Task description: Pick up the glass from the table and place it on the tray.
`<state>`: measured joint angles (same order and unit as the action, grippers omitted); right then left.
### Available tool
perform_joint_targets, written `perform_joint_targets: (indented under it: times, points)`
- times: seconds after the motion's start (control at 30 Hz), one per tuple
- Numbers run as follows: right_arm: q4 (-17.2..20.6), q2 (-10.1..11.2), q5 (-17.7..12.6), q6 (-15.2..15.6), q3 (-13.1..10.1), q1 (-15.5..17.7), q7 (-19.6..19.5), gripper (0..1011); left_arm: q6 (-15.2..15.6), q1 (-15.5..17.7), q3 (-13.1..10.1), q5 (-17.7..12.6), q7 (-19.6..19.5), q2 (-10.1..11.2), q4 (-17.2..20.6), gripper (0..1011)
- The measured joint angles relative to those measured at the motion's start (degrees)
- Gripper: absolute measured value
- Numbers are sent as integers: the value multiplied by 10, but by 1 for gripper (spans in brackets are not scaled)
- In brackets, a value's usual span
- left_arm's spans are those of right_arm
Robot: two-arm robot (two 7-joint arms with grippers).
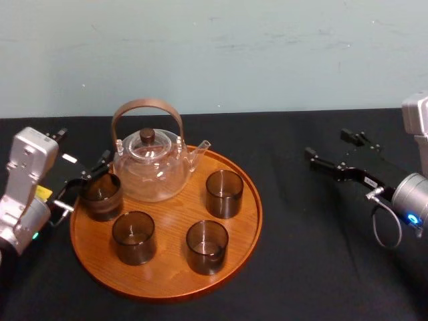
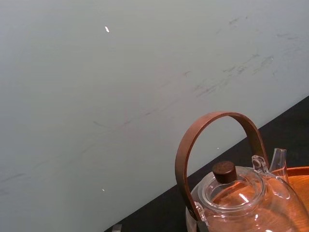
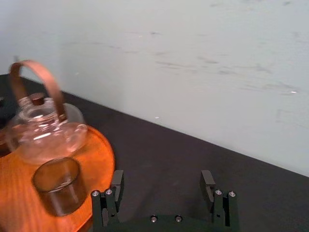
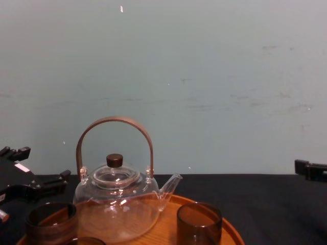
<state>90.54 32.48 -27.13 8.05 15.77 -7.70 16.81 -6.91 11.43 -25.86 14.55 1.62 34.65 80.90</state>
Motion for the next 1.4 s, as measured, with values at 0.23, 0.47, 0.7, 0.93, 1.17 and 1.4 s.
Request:
perform_joint_targets:
  times: [0.23,0.47,0.7,0.93,1.17,1.4]
  points:
    - [-20,-32,11,-16,-16,7,-30,1002,0,0,0,0,0,0,0,1001]
    - [-40,-53,20,-23,-20,6,-37,1002,0,0,0,0,0,0,0,1001]
    - [-57,-66,28,-25,-24,1,-33,1002,0,0,0,0,0,0,0,1002]
    - [-61,-73,33,-26,-28,1,-30,1002,0,0,0,0,0,0,0,1002]
    - [-60,-71,33,-26,-27,0,-29,1002,0,0,0,0,0,0,0,1002]
    - [-60,-71,32,-26,-26,0,-29,1002,0,0,0,0,0,0,0,1001]
